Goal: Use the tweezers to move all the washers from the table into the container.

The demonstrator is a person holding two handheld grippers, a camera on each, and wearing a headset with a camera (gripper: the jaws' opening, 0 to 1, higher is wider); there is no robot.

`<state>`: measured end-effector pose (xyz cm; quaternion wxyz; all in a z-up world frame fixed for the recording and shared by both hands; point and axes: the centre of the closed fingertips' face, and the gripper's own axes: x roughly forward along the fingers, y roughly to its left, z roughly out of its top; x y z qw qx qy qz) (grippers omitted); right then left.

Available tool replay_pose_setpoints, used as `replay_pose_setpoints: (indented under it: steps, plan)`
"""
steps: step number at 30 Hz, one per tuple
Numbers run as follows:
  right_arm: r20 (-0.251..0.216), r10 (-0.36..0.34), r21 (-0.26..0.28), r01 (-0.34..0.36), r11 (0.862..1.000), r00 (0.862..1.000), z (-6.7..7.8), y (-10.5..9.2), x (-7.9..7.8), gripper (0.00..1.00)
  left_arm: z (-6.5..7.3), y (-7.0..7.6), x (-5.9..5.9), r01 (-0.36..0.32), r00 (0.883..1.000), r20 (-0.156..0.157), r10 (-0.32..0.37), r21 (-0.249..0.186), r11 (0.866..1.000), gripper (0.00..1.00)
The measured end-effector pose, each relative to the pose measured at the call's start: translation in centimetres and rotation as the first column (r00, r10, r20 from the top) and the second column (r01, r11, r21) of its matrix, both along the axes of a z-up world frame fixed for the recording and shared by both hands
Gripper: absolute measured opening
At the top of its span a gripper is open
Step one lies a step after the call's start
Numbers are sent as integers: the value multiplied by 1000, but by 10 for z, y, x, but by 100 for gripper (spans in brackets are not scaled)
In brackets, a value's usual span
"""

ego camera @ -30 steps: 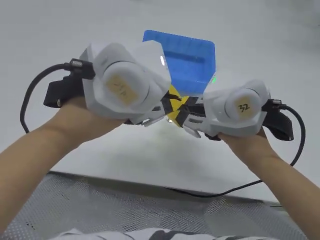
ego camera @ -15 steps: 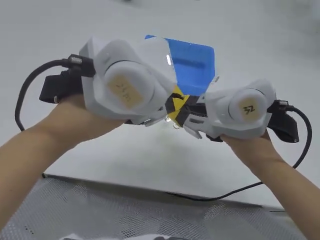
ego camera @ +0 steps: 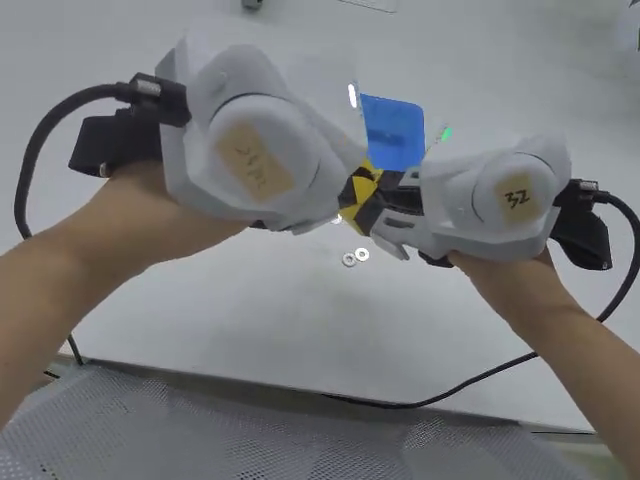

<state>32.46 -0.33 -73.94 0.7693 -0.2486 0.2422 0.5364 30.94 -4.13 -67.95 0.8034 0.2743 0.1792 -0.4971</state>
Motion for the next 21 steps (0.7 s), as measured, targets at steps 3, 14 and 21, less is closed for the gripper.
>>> replay_pose_setpoints:
  steps: [3,14,21]
  plan:
    - [11,-4,0,4,1000,1000,1,1,3,3,-1,2,7,5,1000,-7,-5,10,1000,0]
    - [53,-36,22,35,999,998,14,5,28,3,9,3,30,-10,999,46,8,34,999,0]
    - [50,-63,30,62,998,997,12,8,45,3,6,4,47,-28,998,54,26,31,999,0]
